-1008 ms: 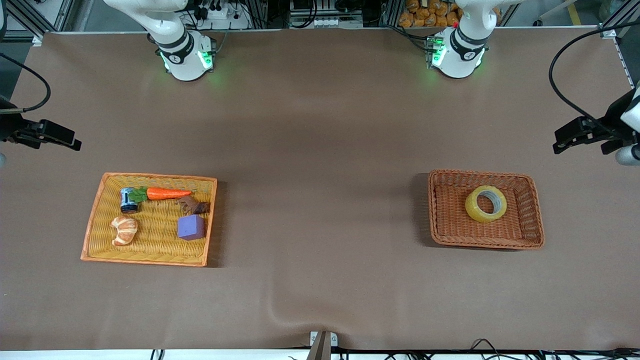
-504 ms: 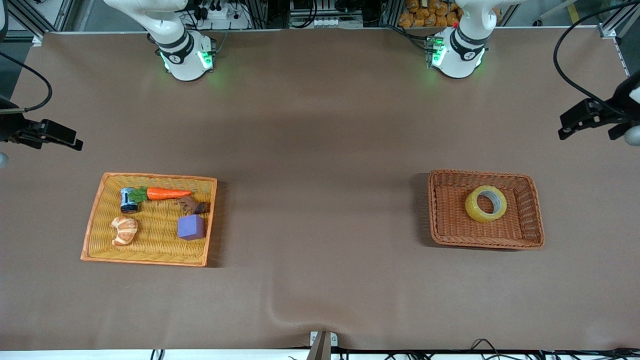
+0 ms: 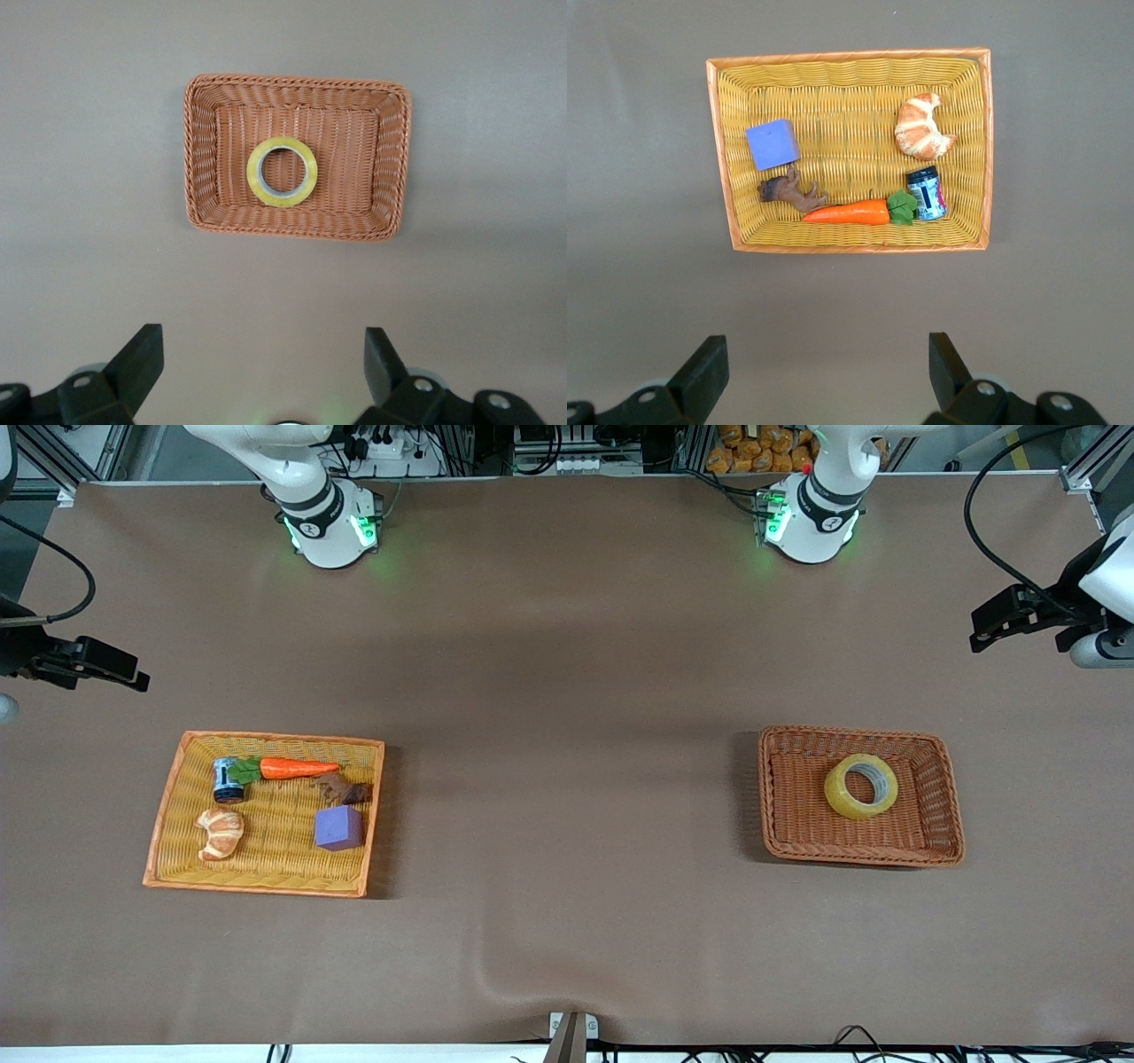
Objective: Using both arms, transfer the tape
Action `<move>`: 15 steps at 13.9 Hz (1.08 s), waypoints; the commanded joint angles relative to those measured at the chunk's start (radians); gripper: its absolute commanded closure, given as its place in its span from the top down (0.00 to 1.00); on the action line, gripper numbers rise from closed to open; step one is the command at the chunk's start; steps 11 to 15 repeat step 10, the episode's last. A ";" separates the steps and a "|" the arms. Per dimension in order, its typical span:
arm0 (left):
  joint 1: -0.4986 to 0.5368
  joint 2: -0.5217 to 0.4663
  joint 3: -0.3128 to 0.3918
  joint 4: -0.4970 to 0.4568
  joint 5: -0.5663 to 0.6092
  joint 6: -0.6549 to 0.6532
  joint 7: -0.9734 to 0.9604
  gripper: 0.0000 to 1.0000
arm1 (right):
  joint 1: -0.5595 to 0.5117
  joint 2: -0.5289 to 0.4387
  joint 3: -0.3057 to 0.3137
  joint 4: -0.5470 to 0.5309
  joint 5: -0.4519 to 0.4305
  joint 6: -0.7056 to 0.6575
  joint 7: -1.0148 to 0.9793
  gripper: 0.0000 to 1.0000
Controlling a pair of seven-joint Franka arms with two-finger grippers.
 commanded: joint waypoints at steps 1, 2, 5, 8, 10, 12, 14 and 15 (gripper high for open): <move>-0.017 -0.040 0.017 -0.039 -0.037 0.012 -0.021 1.00 | -0.011 0.001 0.009 0.008 0.018 -0.004 -0.010 1.00; -0.026 -0.040 0.017 -0.037 -0.040 0.009 -0.025 1.00 | -0.013 0.001 0.009 0.006 0.018 -0.004 -0.010 1.00; -0.040 -0.040 0.032 -0.034 -0.049 0.005 -0.022 1.00 | -0.011 0.002 0.009 0.006 0.018 0.000 -0.010 1.00; -0.055 -0.037 0.052 -0.034 -0.053 0.006 -0.012 1.00 | -0.011 0.002 0.009 0.006 0.018 0.000 -0.010 1.00; -0.054 -0.037 0.052 -0.034 -0.058 0.003 -0.015 1.00 | -0.011 0.002 0.009 0.006 0.018 0.000 -0.010 1.00; -0.054 -0.037 0.052 -0.034 -0.058 0.003 -0.015 1.00 | -0.011 0.002 0.009 0.006 0.018 0.000 -0.010 1.00; -0.054 -0.037 0.052 -0.034 -0.058 0.003 -0.015 1.00 | -0.011 0.002 0.009 0.006 0.018 0.000 -0.010 1.00; -0.054 -0.037 0.052 -0.034 -0.058 0.003 -0.015 1.00 | -0.011 0.002 0.009 0.006 0.018 0.000 -0.010 1.00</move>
